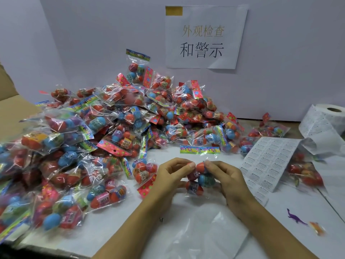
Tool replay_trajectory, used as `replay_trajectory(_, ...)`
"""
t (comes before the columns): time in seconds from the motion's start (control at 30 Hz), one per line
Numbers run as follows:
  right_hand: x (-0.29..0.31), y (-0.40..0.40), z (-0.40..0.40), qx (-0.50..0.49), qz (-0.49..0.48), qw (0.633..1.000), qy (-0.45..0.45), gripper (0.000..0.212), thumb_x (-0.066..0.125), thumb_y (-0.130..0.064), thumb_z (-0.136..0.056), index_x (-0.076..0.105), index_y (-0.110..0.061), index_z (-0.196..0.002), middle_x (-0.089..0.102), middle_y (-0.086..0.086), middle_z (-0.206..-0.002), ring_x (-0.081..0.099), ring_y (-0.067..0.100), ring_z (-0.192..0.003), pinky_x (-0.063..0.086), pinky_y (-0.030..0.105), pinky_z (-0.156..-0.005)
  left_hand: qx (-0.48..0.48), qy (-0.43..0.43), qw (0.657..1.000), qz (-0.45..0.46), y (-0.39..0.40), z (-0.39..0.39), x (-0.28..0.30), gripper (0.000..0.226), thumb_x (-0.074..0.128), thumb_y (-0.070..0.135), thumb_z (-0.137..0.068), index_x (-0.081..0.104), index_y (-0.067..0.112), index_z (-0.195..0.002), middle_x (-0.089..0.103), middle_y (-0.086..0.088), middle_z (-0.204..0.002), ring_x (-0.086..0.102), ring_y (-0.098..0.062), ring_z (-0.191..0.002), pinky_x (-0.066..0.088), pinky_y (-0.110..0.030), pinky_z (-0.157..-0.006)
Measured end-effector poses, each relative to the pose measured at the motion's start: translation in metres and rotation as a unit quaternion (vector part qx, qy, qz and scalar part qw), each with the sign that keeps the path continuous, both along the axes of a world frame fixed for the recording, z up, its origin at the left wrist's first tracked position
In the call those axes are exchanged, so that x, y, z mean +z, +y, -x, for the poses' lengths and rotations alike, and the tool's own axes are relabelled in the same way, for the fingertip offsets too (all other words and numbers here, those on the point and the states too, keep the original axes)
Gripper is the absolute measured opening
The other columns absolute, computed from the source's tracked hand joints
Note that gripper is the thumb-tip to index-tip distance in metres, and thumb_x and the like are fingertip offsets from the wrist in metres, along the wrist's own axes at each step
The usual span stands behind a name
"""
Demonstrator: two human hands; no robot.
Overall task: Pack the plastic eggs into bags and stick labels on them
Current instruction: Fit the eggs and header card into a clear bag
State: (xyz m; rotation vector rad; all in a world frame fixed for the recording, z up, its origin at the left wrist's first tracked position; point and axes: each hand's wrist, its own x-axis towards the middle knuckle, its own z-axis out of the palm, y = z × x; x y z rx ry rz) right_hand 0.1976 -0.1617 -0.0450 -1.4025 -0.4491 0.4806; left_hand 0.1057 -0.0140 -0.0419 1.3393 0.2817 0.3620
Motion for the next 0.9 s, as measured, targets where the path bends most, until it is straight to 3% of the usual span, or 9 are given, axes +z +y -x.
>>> replay_trajectory(0.13, -0.0013, -0.0008, -0.0025, -0.017, 0.01, 1.0, 0.005, 0.035, 0.08, -0.043, -0.07, 0.077, -0.01, -0.079, 0.072, 0.01, -0.078, 0.071, 0.025, -0.077, 0.062, 0.042, -0.074, -0.003, 0.011, 1.0, -0.014, -0.0008, -0.0002, -0.0009, 0.01, 0.081, 0.029, -0.08, 0.079, 0.021, -0.085, 0.077, -0.009, -0.091, 0.072, -0.021, -0.085, 0.058, -0.034, -0.066)
replay_trajectory(0.3, -0.0018, -0.0012, -0.0028, -0.018, 0.013, 1.0, -0.008, 0.031, 0.078, -0.04, -0.073, 0.08, -0.009, -0.081, 0.075, 0.014, -0.082, 0.073, 0.023, -0.077, 0.062, 0.037, -0.07, -0.003, 0.017, 1.0, 0.001, 0.0003, -0.0004, -0.0022, 0.005, 0.076, 0.016, -0.089, 0.079, 0.017, -0.085, 0.078, -0.015, -0.096, 0.075, -0.023, -0.093, 0.061, -0.038, -0.072)
replay_trajectory(0.53, 0.0, -0.0012, -0.0013, -0.016, 0.012, 1.0, 0.006, 0.033, 0.079, -0.04, -0.073, 0.079, -0.008, -0.079, 0.073, 0.016, -0.079, 0.072, 0.023, -0.071, 0.062, 0.035, -0.064, -0.003, 0.017, 1.0, 0.017, -0.0003, -0.0023, -0.0034, 0.007, 0.074, 0.016, -0.091, 0.076, 0.01, -0.088, 0.075, -0.017, -0.096, 0.071, -0.023, -0.089, 0.06, -0.042, -0.072)
replay_trajectory(0.8, 0.0014, -0.0002, -0.0006, -0.011, 0.018, 0.999, 0.026, 0.04, 0.081, -0.046, -0.069, 0.08, -0.009, -0.086, 0.075, 0.018, -0.085, 0.075, 0.033, -0.077, 0.06, 0.038, -0.064, -0.001, 0.04, 0.995, 0.096, 0.0065, -0.0062, -0.0007, 0.022, 0.069, 0.004, -0.086, 0.068, 0.014, -0.067, 0.069, -0.009, -0.081, 0.07, -0.022, -0.083, 0.058, -0.037, -0.063)
replay_trajectory(0.9, 0.0017, -0.0002, -0.0011, -0.015, 0.024, 0.999, 0.031, 0.038, 0.08, -0.046, -0.071, 0.081, -0.012, -0.087, 0.076, 0.015, -0.086, 0.076, 0.031, -0.079, 0.061, 0.037, -0.064, -0.006, 0.04, 0.995, 0.091, 0.0065, -0.007, -0.002, 0.02, 0.069, 0.006, -0.088, 0.072, 0.015, -0.07, 0.074, -0.007, -0.082, 0.073, -0.019, -0.081, 0.058, -0.034, -0.059)
